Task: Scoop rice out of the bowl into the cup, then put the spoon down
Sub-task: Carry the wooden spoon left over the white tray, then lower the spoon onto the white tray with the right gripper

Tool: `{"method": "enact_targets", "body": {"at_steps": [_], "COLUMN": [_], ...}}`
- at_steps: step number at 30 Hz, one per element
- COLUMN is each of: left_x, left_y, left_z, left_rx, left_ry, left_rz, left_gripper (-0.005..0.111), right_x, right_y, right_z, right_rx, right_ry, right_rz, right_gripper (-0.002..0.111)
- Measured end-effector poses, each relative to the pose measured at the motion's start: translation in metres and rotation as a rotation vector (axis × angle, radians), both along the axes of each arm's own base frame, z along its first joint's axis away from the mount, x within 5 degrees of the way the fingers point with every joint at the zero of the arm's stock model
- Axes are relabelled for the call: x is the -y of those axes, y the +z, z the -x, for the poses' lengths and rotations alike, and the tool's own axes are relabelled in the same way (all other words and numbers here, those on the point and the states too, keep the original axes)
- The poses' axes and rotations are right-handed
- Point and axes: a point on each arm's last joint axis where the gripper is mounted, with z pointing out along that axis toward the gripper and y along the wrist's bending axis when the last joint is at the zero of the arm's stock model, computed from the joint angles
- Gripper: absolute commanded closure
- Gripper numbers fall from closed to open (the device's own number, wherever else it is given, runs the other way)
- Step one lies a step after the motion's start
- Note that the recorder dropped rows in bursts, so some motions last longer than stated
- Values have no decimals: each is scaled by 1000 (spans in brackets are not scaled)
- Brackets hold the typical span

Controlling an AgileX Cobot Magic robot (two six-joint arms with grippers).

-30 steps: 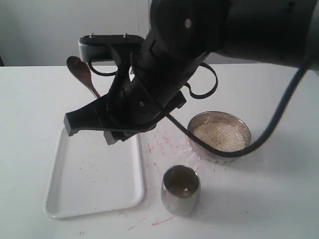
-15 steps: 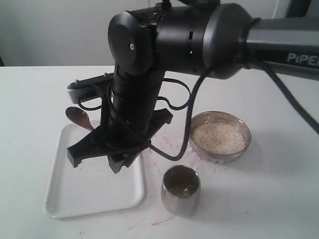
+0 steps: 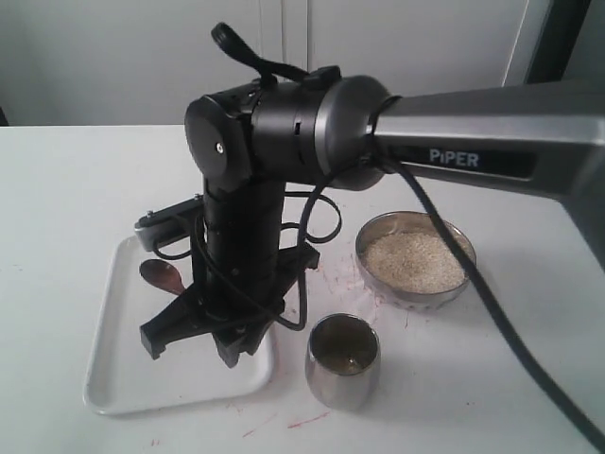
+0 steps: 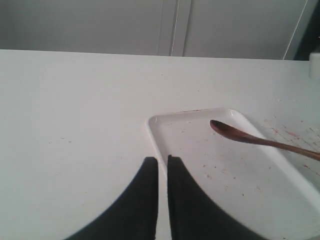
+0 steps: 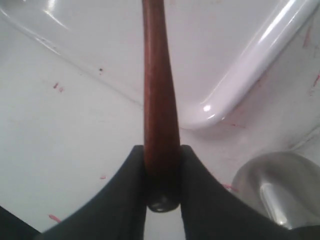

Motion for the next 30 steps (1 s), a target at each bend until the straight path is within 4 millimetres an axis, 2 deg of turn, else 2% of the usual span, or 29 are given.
{"method": "enact_targets", "body": {"at_steps": [4, 16, 30], "left_x": [0, 0, 0], "left_y": [0, 0, 0], "left_z": [0, 0, 0], "left_rx": [0, 0, 0], "left_ry": [0, 0, 0], "left_rz": [0, 0, 0], "left_gripper": [92, 92, 92], "right_x": [-3, -19, -23], "right_y": [-9, -9, -32], "right_z": [-2, -10, -15], "right_rx": [-25, -72, -111], "right_ry": [11, 22, 23], "right_rz": [12, -37, -4], "right_gripper": [108, 108, 108]}}
